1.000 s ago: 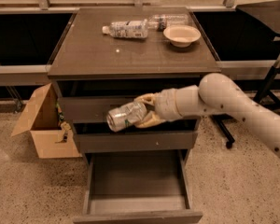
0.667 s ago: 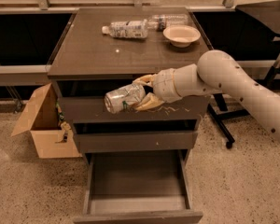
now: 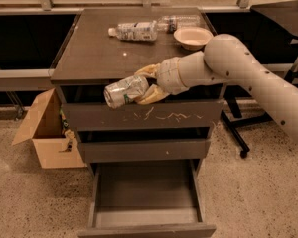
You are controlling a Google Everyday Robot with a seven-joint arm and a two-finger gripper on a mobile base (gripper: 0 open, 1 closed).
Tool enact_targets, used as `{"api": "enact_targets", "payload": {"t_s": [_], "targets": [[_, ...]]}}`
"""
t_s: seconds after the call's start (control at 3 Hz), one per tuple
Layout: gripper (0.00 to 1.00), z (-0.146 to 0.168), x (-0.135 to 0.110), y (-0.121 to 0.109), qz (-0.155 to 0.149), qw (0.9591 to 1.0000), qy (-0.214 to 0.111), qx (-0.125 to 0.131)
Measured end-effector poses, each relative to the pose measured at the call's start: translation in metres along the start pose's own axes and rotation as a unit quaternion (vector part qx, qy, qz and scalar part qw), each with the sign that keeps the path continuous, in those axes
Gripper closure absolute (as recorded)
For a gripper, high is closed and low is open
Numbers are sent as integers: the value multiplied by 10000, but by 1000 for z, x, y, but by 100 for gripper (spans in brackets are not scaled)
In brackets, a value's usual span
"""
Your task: Pick 7up can from bottom drawer and place on counter
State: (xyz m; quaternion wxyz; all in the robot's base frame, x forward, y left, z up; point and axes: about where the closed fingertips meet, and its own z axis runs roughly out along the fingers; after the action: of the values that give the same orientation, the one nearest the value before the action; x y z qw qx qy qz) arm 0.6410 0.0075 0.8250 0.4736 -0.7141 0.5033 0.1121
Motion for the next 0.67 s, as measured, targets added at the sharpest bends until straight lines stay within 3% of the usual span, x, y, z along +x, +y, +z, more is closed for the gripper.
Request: {"api": "enact_targets", "payload": {"t_s": [0.33,0.67], "targets": [[100,-18,-36,-88,-41,9989,-79,464],[100,-17,-36,-88,-40,9989,-79,464]]}}
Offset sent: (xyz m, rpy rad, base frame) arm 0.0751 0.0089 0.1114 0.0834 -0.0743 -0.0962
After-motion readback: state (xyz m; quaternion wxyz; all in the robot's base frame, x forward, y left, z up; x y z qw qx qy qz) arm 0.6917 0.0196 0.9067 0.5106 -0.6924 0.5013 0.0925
